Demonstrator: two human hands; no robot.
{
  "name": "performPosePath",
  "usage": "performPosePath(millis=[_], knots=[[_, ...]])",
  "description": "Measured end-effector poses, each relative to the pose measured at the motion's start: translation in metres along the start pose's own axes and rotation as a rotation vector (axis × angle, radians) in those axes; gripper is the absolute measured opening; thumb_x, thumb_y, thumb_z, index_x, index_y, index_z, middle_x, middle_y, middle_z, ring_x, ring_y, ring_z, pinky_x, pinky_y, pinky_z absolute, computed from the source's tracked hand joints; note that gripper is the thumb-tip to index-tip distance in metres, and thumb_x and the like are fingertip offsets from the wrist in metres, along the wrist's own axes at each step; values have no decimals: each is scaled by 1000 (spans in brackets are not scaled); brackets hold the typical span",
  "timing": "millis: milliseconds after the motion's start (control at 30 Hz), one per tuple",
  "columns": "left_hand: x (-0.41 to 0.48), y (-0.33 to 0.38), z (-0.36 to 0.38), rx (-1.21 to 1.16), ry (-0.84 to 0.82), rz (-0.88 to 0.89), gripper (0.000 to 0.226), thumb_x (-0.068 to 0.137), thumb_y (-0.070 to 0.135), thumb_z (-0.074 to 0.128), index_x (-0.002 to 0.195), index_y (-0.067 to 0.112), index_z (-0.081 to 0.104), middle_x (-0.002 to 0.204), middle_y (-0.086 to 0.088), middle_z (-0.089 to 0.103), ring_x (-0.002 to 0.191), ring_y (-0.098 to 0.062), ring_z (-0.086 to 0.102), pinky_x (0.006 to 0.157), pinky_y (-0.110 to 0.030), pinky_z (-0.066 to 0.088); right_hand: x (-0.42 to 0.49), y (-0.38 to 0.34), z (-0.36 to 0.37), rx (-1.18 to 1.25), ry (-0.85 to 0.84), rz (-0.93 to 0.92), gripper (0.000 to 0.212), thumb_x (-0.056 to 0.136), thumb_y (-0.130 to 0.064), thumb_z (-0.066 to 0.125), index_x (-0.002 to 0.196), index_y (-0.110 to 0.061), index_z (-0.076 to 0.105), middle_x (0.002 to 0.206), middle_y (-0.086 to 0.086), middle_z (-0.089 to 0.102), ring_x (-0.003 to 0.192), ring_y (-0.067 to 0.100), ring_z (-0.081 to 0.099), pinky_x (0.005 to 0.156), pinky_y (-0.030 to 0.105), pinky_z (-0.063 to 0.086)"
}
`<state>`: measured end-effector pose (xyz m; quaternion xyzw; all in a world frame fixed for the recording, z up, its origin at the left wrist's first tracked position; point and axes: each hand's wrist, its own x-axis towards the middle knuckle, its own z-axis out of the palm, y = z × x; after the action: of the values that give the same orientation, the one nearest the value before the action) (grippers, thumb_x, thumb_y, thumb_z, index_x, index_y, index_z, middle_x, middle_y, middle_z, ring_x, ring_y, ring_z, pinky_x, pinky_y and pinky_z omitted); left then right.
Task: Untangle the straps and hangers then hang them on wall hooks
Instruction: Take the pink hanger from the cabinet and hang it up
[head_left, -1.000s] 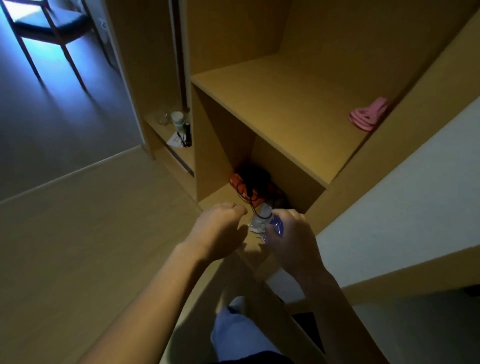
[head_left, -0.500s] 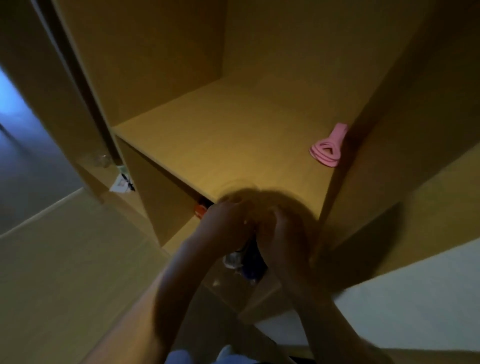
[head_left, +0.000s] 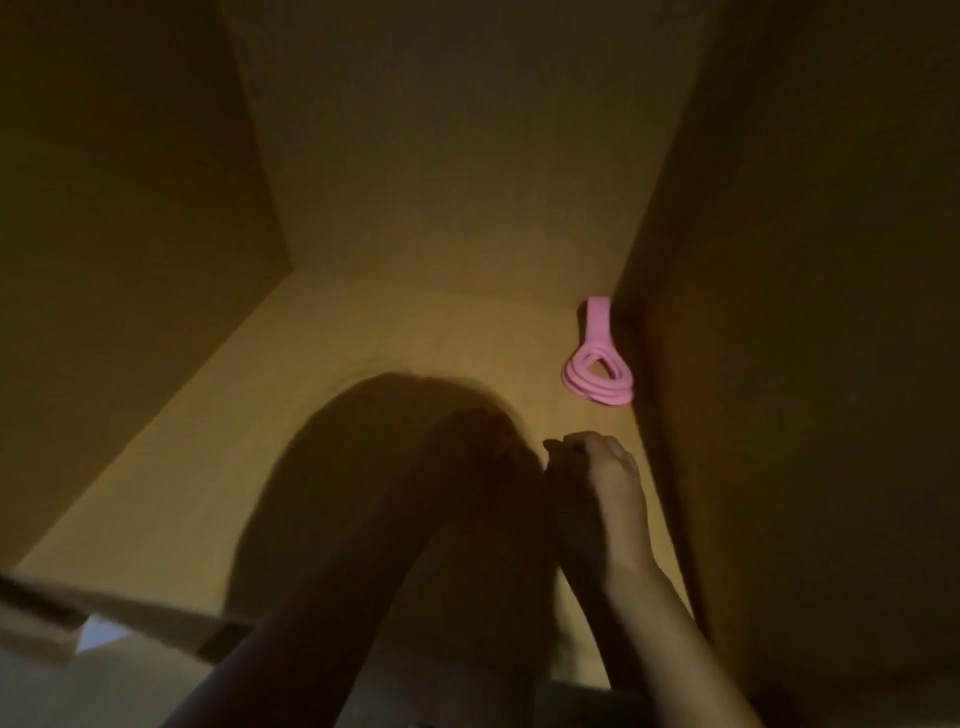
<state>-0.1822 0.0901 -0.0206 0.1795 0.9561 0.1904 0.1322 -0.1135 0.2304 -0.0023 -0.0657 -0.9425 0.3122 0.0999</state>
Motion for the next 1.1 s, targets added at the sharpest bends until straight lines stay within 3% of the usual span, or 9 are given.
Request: performPosePath(millis=[67,167,300,400,500,733,833,933,1100], knots=[[23,2,-9,-128,31,-30,47,95,32,45,135,9,43,138,-10,47,128,-23,43,110,-31,28,10,-1,2,17,48,78,27,89,-15,55,116,-13,57,115,1,57,109,15,47,83,20,34],[59,17,-22,-226,127,-22,35,91,30,52,117,7,55,108,-8,60,94,-19,55,80,-27,42,24,-4,7,18,127,118,27,90,-21,53,115,-13,58,114,0,58,107,14,48,83,21,36],[102,31,-24,-215,95,-34,36,91,38,50,109,7,56,111,-11,63,97,-25,59,78,-31,43,47,-4,12,-35,182,149,30,89,-21,53,117,-10,56,118,6,59,109,19,50,84,22,36],[123,39,-21,-215,44,-42,30,90,41,51,83,11,49,87,-8,60,73,-20,53,67,-31,39,61,-4,10,-57,219,166,31,89,-20,53,118,-9,56,119,9,58,110,22,48,82,24,36],[142,49,-14,-257,5,-91,38,87,45,54,78,8,53,66,0,51,62,-15,51,60,-28,38,68,0,10,-67,239,192,31,90,-21,51,119,-13,57,120,6,57,109,20,48,84,27,41],[167,69,0,-394,-80,-183,37,81,51,49,81,15,57,81,-3,65,74,-17,60,72,-31,49,70,11,7,-77,261,263,31,90,-21,50,119,-12,57,118,6,55,110,20,46,85,27,39],[170,72,2,-381,-82,-202,37,83,49,53,86,12,57,78,-2,62,71,-16,58,72,-28,47,67,18,4,-88,270,297,32,89,-21,50,119,-12,57,117,8,55,109,22,47,86,29,40],[172,75,-1,-388,-101,-185,35,81,44,60,90,10,55,90,-7,62,84,-22,60,80,-33,48,66,23,0,-81,297,318,30,88,-20,52,114,-9,59,114,11,56,108,26,48,86,31,40],[169,77,-4,-701,-153,-98,13,78,23,63,85,13,60,87,-7,67,83,-23,66,85,-41,55,69,24,-5,-63,315,315,25,90,-21,50,110,-9,59,110,8,55,104,23,50,79,26,39]])
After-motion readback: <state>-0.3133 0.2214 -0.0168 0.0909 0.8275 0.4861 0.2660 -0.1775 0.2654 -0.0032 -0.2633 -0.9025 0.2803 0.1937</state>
